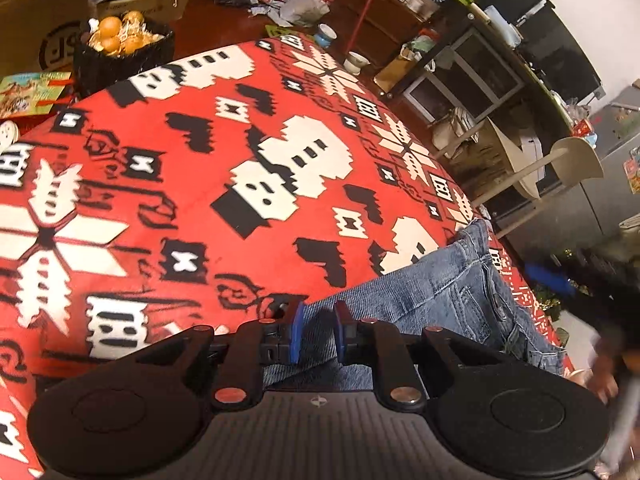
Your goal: Fold clothes
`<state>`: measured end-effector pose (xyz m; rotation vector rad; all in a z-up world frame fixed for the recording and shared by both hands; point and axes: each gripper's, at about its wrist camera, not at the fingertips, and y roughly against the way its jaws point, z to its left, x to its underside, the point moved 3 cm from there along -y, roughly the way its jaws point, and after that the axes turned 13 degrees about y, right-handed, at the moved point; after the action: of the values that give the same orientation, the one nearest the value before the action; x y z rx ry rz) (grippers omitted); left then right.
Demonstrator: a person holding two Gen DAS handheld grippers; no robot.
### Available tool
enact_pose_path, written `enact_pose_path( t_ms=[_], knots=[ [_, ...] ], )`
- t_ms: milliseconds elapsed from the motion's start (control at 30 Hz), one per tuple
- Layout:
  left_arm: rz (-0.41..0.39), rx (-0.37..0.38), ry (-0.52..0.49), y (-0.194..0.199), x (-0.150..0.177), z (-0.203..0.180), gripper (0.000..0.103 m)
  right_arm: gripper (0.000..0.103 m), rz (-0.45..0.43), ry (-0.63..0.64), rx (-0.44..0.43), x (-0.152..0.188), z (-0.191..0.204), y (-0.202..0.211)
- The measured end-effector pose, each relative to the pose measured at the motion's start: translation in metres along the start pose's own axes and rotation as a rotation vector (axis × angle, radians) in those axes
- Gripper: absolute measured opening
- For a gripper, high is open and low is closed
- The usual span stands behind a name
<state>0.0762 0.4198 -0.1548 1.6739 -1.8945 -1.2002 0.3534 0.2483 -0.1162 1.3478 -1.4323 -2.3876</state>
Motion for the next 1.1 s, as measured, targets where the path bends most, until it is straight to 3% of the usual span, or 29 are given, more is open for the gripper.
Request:
enact_pose_path(
  t_ms=[200, 267, 333, 533, 733, 867, 1000, 1100],
  knots=[
    [0.012, 0.032, 0.081, 0.005, 0.000, 0.014, 0.011, 0.037, 0.079, 0.107, 0.044, -0.026, 0.027, -0.059],
    [0.004, 0.024, 0.080, 0.005, 0.001, 0.016, 0.010, 0.028, 0.121, 0.134, 0.067, -0.026, 0.033, -0.072],
    [-0.006, 0.013, 0.075, 0.005, 0.001, 0.017, 0.005, 0.012, 0.155, 0.159, 0.088, -0.026, 0.038, -0.083],
    [-0.034, -0.004, 0.053, 0.005, 0.005, 0.016, 0.003, 0.008, 0.069, 0.022, 0.141, -0.023, 0.025, -0.081],
    [-0.043, -0.013, 0.067, 0.006, 0.006, 0.016, 0.003, 0.009, 0.031, 0.034, 0.156, -0.017, 0.027, -0.088],
    [-0.048, -0.025, 0.087, 0.010, 0.003, 0.016, 0.003, 0.021, -0.041, 0.003, 0.195, -0.026, 0.019, -0.067],
    [-0.065, 0.000, 0.084, 0.018, -0.002, 0.013, 0.004, 0.023, -0.058, -0.027, 0.111, -0.025, 0.022, -0.041],
    [-0.073, 0.074, 0.069, 0.023, -0.002, 0.004, 0.004, 0.008, 0.020, 0.030, 0.050, -0.008, 0.039, -0.038]
  ],
)
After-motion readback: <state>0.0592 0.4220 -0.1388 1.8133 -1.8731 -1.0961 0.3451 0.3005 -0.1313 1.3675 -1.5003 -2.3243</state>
